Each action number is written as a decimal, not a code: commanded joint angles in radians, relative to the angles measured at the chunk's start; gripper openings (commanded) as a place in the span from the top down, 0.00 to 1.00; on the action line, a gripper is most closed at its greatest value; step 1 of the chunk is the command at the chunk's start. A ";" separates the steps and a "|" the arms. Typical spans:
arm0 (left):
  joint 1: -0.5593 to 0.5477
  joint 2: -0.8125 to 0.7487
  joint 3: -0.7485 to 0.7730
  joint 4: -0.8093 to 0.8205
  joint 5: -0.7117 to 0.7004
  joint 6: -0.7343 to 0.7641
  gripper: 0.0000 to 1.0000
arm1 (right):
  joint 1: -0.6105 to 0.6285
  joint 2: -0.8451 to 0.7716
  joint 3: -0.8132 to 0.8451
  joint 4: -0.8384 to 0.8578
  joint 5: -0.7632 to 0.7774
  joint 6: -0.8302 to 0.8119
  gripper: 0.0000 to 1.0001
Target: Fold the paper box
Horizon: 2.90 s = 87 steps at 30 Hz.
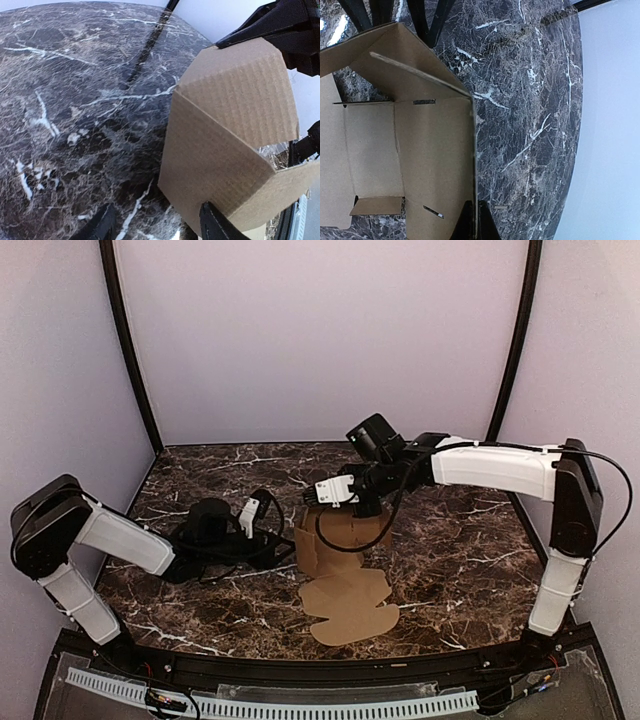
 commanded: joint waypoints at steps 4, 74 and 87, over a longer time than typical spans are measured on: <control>0.002 0.101 0.050 0.180 0.105 -0.011 0.42 | 0.024 -0.096 -0.146 0.198 0.068 -0.107 1.00; -0.110 0.439 0.201 0.514 -0.288 0.252 0.65 | 0.115 -0.128 -0.312 0.260 0.294 0.263 0.65; -0.111 0.497 0.265 0.526 -0.256 0.294 0.73 | -0.003 -0.059 -0.174 0.055 -0.022 0.429 0.64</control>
